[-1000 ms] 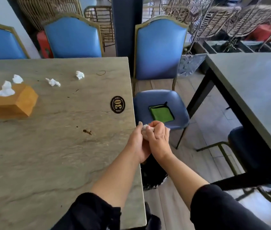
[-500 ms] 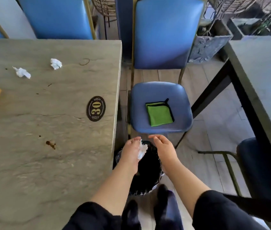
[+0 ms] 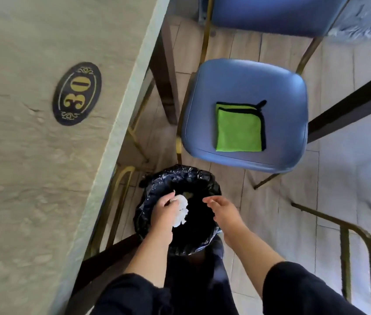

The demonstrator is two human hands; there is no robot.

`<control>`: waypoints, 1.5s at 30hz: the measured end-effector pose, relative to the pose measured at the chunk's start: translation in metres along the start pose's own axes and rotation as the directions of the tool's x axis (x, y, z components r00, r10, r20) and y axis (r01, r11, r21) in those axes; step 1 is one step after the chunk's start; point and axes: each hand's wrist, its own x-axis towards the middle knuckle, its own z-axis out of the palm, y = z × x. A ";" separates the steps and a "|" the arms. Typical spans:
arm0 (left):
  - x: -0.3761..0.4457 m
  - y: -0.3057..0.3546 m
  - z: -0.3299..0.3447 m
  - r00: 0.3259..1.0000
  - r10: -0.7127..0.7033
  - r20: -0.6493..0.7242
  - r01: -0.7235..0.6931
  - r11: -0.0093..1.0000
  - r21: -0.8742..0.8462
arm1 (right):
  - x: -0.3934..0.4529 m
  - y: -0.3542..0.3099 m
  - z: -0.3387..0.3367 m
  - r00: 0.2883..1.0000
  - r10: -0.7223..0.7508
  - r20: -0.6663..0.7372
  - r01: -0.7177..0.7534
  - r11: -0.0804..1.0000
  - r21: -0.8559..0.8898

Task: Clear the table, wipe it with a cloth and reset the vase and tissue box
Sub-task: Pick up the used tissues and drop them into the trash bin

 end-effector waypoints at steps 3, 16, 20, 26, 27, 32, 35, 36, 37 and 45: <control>0.011 -0.004 0.003 0.999 -0.025 -0.026 0.025 0.999 -0.027 | 0.019 0.002 0.003 1.000 -0.001 0.025 0.001 1.000 -0.019; -0.067 0.084 -0.004 0.965 0.263 0.015 -0.256 0.951 -0.175 | -0.043 -0.107 0.003 0.965 -0.262 -0.007 0.256 0.939 0.229; -0.113 0.144 -0.021 0.911 0.407 0.060 -0.387 0.897 -0.215 | -0.082 -0.173 0.003 0.920 -0.390 -0.030 0.385 0.890 0.242; -0.144 0.220 -0.072 0.833 0.552 -0.038 -0.539 0.792 -0.287 | -0.126 -0.248 0.022 0.857 -0.515 0.028 0.487 0.827 0.282; -0.143 0.231 -0.083 0.822 0.565 -0.071 -0.559 0.778 -0.288 | -0.131 -0.258 0.029 0.849 -0.527 0.047 0.494 0.822 0.284; -0.119 0.290 -0.146 0.738 0.642 -0.208 -0.671 0.730 -0.131 | -0.143 -0.313 0.076 0.807 -0.575 0.136 0.528 0.805 0.272; -0.087 0.327 -0.182 0.657 0.713 -0.244 -0.724 0.687 0.057 | -0.136 -0.344 0.110 0.787 -0.598 0.149 0.546 0.789 0.281; -0.075 0.339 -0.191 0.619 0.749 -0.237 -0.744 0.656 0.129 | -0.131 -0.354 0.121 0.782 -0.606 0.146 0.554 0.782 0.285; -0.063 0.351 -0.200 0.578 0.785 -0.222 -0.757 0.618 0.212 | -0.125 -0.364 0.131 0.776 -0.615 0.142 0.563 0.776 0.285; 0.025 0.429 -0.230 0.385 0.923 0.004 -0.671 0.277 0.688 | -0.074 -0.422 0.195 0.770 -0.634 0.071 0.604 0.761 0.236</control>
